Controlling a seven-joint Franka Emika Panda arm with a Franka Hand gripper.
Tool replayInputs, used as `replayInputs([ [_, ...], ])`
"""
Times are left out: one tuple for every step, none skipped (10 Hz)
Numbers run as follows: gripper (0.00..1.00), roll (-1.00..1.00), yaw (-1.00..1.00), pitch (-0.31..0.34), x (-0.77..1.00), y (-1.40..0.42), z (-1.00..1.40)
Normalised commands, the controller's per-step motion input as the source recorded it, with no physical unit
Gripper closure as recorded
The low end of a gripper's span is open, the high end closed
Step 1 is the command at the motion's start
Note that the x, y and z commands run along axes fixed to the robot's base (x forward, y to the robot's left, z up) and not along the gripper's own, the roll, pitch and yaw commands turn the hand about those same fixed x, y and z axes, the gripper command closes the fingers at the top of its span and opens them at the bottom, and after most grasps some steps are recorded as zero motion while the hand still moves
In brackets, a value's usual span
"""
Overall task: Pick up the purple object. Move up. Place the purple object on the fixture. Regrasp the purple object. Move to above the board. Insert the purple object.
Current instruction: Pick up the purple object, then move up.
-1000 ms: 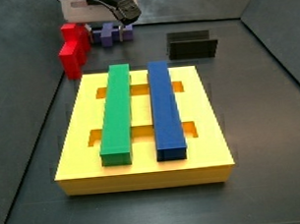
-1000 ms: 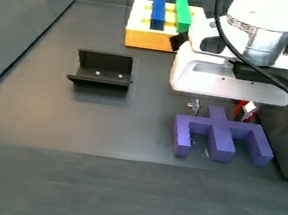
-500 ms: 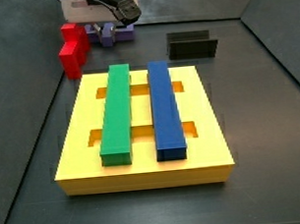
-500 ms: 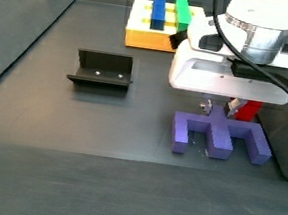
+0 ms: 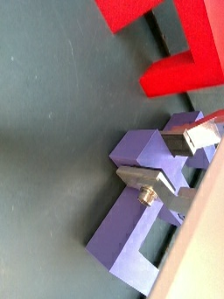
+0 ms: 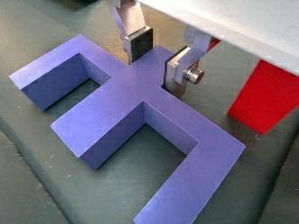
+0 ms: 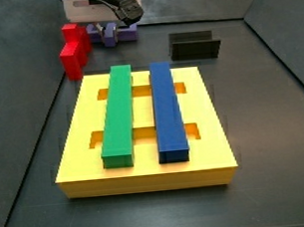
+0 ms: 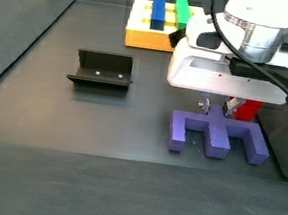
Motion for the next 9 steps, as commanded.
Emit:
replayInputs([
  [1.0,0.0,0.0,0.0,0.0,0.0,0.0],
  [1.0,0.0,0.0,0.0,0.0,0.0,0.0],
  [1.0,0.0,0.0,0.0,0.0,0.0,0.0],
  [1.0,0.0,0.0,0.0,0.0,0.0,0.0],
  [1.0,0.0,0.0,0.0,0.0,0.0,0.0],
  [1.0,0.0,0.0,0.0,0.0,0.0,0.0],
  [1.0,0.0,0.0,0.0,0.0,0.0,0.0],
  [1.0,0.0,0.0,0.0,0.0,0.0,0.83],
  [1.0,0.0,0.02,0.02,-0.02,0.01,0.8],
])
